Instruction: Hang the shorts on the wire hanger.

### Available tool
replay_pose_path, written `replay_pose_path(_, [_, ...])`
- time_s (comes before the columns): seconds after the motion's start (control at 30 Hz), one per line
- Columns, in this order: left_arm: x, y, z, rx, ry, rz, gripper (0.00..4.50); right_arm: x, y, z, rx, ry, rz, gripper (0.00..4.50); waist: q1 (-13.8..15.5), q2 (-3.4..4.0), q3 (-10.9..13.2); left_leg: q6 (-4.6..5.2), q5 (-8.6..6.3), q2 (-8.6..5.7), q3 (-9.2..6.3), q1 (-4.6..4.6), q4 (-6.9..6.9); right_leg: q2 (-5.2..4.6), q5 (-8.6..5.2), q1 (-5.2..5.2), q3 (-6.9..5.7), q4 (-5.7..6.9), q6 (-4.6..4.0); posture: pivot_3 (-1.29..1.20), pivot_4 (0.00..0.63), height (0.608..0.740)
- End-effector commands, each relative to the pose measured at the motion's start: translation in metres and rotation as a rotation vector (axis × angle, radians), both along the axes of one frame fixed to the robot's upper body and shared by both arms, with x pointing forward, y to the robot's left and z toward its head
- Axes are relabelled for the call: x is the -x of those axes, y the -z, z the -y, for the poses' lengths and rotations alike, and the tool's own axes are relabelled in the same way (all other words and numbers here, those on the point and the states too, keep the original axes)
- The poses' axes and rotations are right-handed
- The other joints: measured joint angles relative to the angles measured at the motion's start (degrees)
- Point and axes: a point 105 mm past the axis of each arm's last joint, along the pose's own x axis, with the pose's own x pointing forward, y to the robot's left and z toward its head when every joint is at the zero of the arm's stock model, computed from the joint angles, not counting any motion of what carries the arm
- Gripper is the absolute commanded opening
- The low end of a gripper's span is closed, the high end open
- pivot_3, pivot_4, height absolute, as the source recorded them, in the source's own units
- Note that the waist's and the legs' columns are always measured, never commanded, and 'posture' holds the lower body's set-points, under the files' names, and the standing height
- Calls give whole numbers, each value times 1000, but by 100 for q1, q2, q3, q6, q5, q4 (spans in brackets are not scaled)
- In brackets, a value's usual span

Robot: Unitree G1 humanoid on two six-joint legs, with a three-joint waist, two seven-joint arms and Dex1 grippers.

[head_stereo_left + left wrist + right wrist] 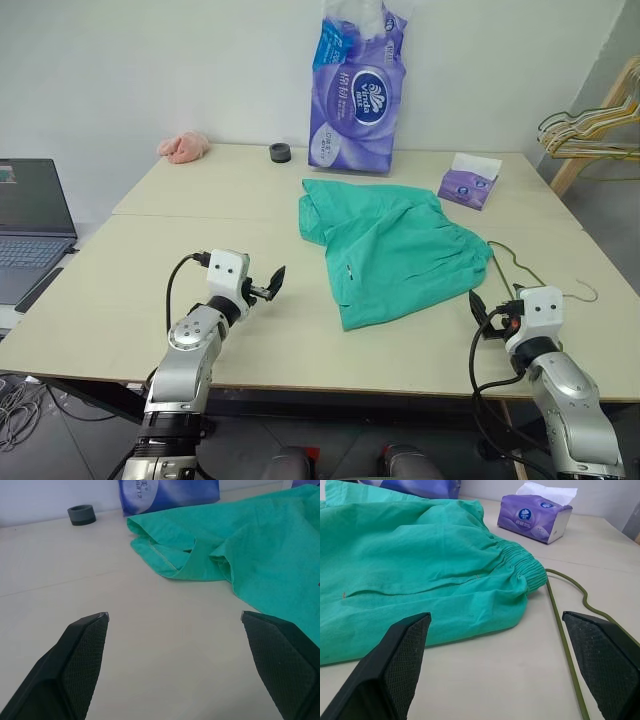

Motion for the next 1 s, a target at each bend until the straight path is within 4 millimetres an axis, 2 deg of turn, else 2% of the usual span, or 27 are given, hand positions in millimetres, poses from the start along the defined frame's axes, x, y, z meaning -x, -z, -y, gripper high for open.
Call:
replay_pose_path(0.03, [-1, -21, 3, 1, 14, 85, 4500, -4, -17, 1, 19, -3, 67, 4486, 0, 0, 0, 0, 0, 0, 0, 0, 0, 0, 0, 0, 0, 0, 0, 64, 12, 740])
replay_pose_path(0.83, [-3, -15, -7, -27, -18, 33, 4500, -8, -24, 3, 58, -19, 82, 4486, -4, 1, 1, 0, -1, 0, 0, 1, 0, 0, -15, 1, 0, 0, 16, 41, 21, 740])
replay_pose_path(0.9, [-4, -16, -5, -21, -15, 34, 4500, -7, -24, 3, 58, -21, 82, 4486, -5, 1, 1, 1, -2, 0, 0, 1, 0, 0, -15, 1, 0, 0, 17, 34, 19, 740])
replay_pose_path(1.0, [1, -21, 12, 63, 94, 40, 4500, -4, -26, 0, 68, -45, 86, 4486, -6, 1, 1, 1, -2, 0, 1, 1, 0, 0, -16, 1, 1, 0, 17, 18, 18, 740])
